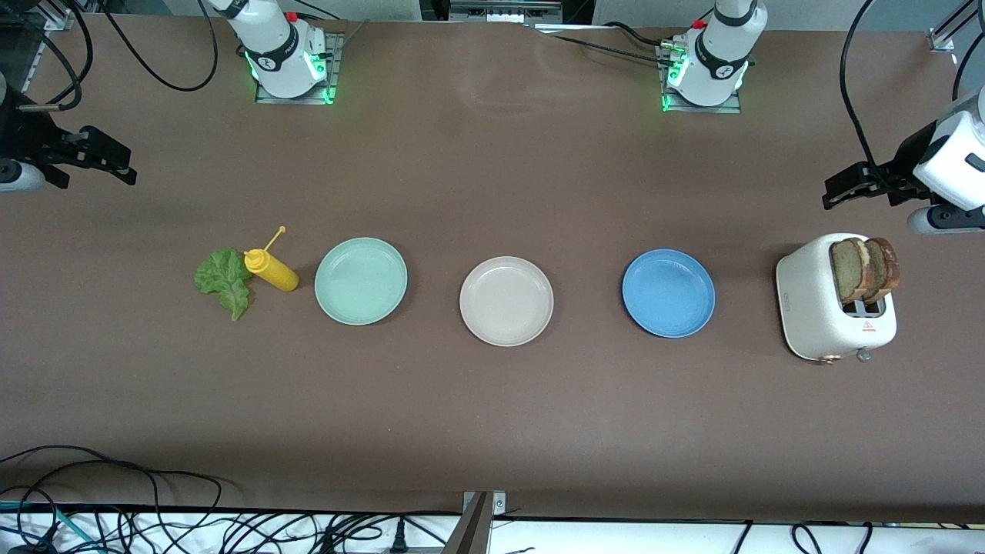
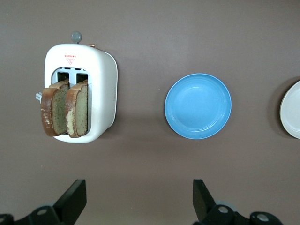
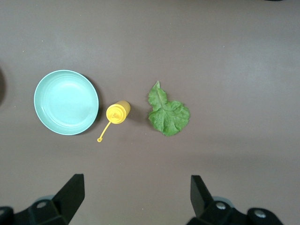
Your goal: Make sandwich on beige plate with both arms
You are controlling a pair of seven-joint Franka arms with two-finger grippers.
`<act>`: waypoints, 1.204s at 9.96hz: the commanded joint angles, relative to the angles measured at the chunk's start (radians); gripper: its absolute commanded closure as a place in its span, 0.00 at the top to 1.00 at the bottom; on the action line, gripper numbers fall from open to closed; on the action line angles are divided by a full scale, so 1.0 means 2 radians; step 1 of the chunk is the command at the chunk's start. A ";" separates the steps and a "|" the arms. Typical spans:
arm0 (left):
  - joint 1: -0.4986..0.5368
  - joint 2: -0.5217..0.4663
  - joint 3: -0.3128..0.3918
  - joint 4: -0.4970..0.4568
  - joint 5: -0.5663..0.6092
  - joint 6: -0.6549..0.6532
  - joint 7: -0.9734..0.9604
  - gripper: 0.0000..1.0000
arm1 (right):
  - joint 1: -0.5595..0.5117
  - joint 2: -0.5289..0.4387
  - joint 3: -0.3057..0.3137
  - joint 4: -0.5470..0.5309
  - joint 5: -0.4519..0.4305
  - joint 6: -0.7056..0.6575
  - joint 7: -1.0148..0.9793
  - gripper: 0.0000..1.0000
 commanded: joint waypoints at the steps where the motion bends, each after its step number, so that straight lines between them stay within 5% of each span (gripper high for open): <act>1: 0.003 0.006 -0.002 0.013 0.011 -0.003 0.010 1.00 | 0.001 0.001 0.000 0.008 -0.006 -0.005 0.004 1.00; 12: 0.002 0.007 -0.002 0.013 0.008 -0.002 0.008 1.00 | 0.002 0.001 0.006 0.007 -0.005 -0.006 0.004 1.00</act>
